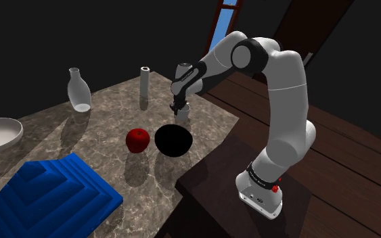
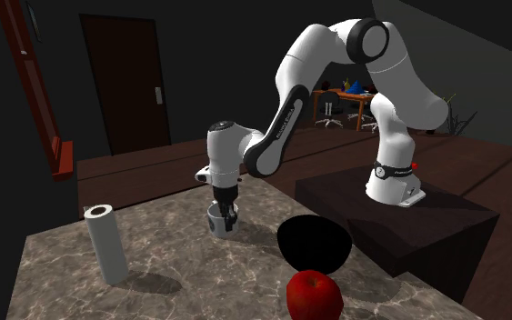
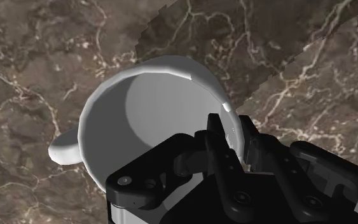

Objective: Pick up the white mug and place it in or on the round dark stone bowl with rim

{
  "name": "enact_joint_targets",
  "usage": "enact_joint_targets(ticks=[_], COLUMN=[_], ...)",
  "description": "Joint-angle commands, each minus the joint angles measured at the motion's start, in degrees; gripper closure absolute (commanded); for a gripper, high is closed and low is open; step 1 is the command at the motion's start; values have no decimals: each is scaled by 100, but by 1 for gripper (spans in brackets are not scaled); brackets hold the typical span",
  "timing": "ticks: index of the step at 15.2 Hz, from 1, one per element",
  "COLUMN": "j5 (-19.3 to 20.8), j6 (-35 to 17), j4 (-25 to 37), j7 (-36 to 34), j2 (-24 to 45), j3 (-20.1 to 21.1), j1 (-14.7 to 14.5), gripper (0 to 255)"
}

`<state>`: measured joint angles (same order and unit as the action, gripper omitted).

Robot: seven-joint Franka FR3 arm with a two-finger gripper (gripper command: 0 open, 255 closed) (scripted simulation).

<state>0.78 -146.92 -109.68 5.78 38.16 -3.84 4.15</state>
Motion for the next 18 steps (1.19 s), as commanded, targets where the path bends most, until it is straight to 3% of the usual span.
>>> enact_joint_targets(ticks=[1, 7, 18], j5=[0, 0, 28], j6=[0, -1, 556], j4=[0, 0, -141], j7=[0, 0, 8], j2=[0, 0, -698], j3=[0, 0, -29], j1=[0, 0, -26], gripper=[255, 255, 255])
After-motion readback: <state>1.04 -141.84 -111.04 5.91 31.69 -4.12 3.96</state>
